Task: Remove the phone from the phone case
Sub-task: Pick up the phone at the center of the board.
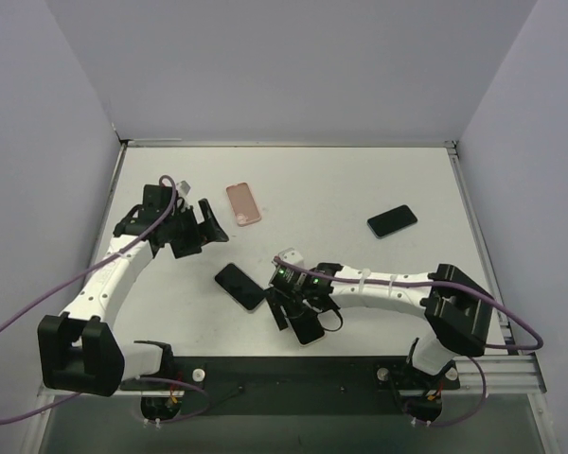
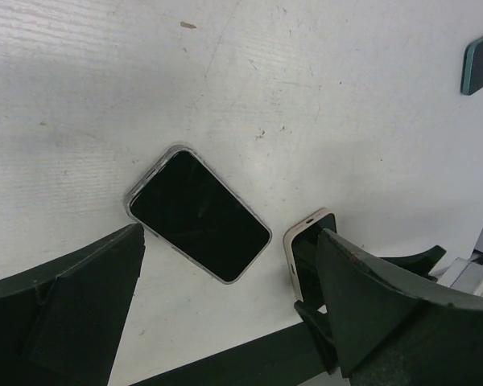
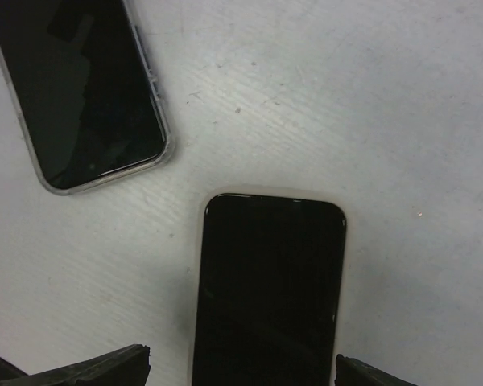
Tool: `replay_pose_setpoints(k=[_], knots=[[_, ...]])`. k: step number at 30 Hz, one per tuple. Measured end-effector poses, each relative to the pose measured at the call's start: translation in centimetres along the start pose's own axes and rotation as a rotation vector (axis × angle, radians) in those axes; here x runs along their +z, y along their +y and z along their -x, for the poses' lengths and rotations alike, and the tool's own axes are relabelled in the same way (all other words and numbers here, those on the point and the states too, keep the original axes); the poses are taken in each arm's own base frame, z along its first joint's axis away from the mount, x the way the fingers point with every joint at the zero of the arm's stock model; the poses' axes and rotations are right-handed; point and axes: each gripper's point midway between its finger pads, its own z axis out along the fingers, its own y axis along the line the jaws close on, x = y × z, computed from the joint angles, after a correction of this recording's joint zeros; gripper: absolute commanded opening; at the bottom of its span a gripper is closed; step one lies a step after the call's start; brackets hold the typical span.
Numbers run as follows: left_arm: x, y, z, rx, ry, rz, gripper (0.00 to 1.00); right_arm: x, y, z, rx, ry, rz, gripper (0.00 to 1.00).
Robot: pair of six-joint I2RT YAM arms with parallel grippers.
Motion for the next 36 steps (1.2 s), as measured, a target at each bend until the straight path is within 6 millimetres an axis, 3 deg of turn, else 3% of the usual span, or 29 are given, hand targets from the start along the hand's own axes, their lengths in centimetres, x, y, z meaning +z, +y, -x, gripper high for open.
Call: replay_pose_setpoints(k=[5,14,21,24,26,28,30,33,36], knots=[[0.1,-0.2,-0.5,-0.014,0.01,-0.014,0.98,-0.1,1.3,-1.0,-0.006,-0.003,0.002,1.0],[0.4,-1.0,-1.4,-0.011,0.033,-0.043,0.98,1.2,-0.5,-1.6,-0.022,-0.02,-0.143,1.0],[0.7,-1.1,-2.4,-0.013,0.06,-0.049,0.98,1.7,-0.5,-1.4,-0.022,-0.033,-0.165,1.0],[0.7,-1.3,-2.4,-0.008,0.061,-0.055,0.97,2.0,0.0,-1.1,-0.013,-0.046,-0.145,0.93],[0.8,-1.4,-2.6,-0.003,0.065,-0.055,0.96,2.1,0.2,-1.0,-0.01,-0.051,-0.135,0.77],[1.0,-1.5,-2.8,0.001,0.074,-0.052,0.92,2.2,0.4,-0.9,-0.009,-0.058,-0.127,0.68],[1.3,-1.4,-3.1,-0.002,0.093,-0.05,0.91,2.2,0.4,-0.8,-0.008,-0.061,-0.119,0.69],[1.7,-1.6,-3.8,-0.014,0.122,-0.064,0.9,2.3,0.3,-0.7,0.001,-0.059,-0.105,0.83],[1.8,-1.8,-4.5,-0.025,0.144,-0.081,0.9,2.6,0.3,-0.8,0.028,-0.045,-0.081,0.84]])
